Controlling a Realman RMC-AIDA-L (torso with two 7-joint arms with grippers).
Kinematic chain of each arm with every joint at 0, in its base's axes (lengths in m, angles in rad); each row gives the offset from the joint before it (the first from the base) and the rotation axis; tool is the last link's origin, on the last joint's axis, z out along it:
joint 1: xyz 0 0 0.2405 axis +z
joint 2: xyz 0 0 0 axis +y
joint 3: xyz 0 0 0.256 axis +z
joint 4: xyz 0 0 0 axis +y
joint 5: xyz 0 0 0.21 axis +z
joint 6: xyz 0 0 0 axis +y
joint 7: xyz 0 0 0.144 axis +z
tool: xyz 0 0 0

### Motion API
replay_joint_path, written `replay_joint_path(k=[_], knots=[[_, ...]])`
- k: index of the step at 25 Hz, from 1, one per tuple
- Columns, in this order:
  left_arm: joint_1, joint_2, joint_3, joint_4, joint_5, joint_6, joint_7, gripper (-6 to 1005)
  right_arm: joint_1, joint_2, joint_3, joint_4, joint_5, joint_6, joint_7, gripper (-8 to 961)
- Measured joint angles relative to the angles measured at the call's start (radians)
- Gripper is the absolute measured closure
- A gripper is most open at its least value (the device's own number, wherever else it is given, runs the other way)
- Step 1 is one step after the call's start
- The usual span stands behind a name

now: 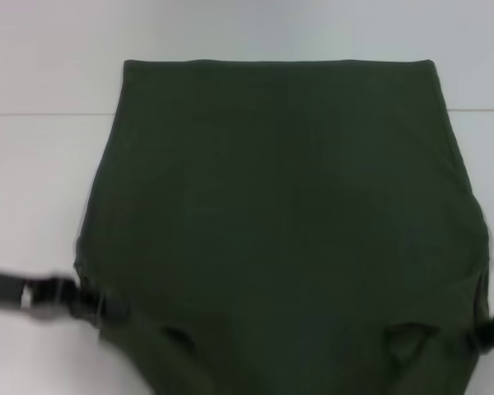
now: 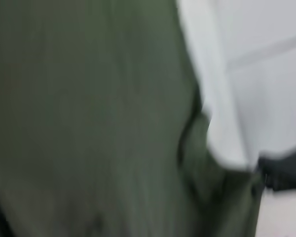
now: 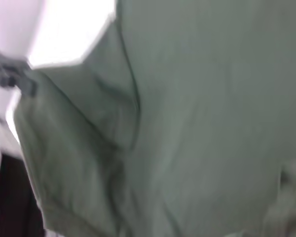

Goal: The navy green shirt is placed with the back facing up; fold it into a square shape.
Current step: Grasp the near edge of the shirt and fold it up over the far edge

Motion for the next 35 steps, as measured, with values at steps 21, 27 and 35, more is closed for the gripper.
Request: replay_joint_path(k=[21, 27, 35], knots=[[0.009, -0.059, -0.122, -0.192, -0.405, -0.544, 0.126, 961, -0.097, 0.047, 0.194, 0.081, 0.376, 0.554, -0.044, 891], [0.0, -0.088, -0.12, -0.198, -0.454, -0.626, 0.178, 960, -0.087, 0.073, 0.191, 0.141, 0.379, 0.713, -0.097, 891], [-0.007, -0.102, -0.119, -0.221, -0.524, -0.691, 0.241, 960, -0.091, 0.094, 0.188, 0.168, 0.449, 0.799, -0.143, 892]])
